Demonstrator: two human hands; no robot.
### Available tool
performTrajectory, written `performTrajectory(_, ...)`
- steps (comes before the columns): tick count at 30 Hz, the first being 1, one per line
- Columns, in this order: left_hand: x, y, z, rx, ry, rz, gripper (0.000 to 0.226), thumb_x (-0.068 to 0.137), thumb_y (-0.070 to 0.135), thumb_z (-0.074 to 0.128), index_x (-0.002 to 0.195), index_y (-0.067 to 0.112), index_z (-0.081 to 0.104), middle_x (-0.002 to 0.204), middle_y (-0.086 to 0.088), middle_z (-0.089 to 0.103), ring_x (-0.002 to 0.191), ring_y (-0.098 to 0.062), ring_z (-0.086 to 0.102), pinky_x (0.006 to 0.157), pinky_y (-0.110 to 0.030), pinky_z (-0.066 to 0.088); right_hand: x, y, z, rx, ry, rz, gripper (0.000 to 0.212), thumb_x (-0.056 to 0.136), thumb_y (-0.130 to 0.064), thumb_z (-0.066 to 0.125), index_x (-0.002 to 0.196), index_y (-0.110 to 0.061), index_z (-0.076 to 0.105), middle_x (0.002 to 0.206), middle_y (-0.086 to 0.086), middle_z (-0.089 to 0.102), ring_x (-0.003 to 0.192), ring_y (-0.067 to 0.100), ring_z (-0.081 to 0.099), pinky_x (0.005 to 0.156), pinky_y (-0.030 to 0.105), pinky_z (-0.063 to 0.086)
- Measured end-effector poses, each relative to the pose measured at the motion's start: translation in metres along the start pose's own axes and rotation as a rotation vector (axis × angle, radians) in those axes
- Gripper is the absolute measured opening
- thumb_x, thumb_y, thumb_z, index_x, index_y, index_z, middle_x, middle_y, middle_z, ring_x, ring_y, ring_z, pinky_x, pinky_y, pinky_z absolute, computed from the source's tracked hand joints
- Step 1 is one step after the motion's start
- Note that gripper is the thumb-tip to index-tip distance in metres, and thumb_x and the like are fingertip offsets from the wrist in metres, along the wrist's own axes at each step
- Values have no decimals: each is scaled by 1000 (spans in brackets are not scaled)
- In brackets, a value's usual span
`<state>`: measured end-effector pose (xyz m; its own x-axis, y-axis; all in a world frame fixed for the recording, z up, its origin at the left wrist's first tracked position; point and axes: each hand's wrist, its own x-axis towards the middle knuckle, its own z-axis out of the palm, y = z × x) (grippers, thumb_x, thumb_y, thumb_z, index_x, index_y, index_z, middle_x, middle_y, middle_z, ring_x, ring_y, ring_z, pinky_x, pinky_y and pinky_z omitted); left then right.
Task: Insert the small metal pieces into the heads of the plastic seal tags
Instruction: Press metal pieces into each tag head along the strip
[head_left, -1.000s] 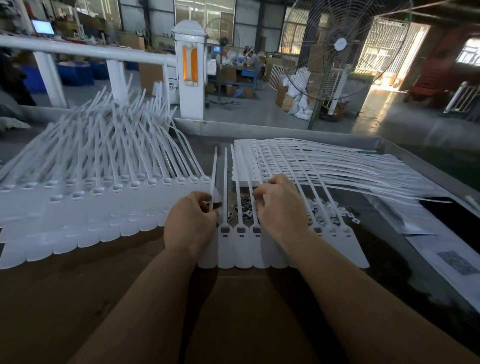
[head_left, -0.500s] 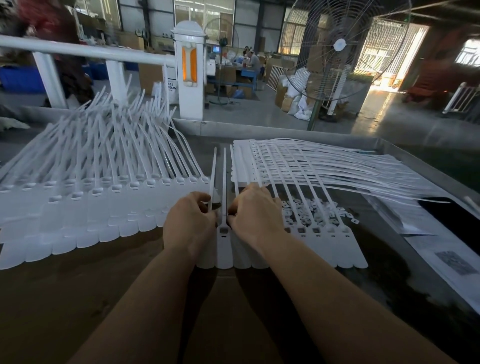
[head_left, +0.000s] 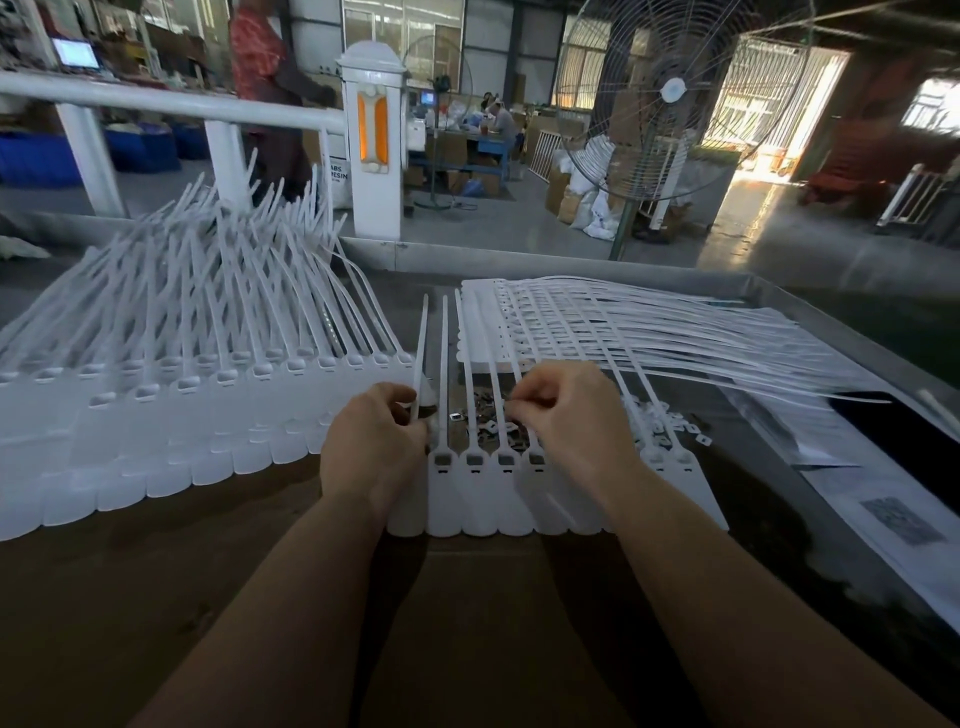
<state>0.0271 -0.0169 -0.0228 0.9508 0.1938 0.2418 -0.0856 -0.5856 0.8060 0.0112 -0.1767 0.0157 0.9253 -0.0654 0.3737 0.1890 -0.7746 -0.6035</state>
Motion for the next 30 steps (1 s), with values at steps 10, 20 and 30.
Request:
performTrajectory(10,-1,-2,1,17,6,12,36,85,19,65,121,16,59,109,-6,66,91,-16,58,75,-26,45,-19,61,-58,49,101,153,7,82,-8,67,84,-15,71,79,-7,68,76,0,62,63,8,44)
performTrajectory(20,-1,-2,1,34,5,19,37,85,19,64,121,16,58,109,-5,65,87,-13,54,76,-30,47,-26,80,-69,39,51,238,12,84,-11,66,78,-22,67,75,-16,61,76,-6,55,63,8,35)
performTrajectory(30,-1,-3,0,34,6,18,37,85,19,64,122,16,58,109,-5,65,86,-11,53,75,-28,46,-30,79,-76,-239,-107,236,9,89,-14,59,89,-12,68,100,2,50,98,17,48,81,24,32)
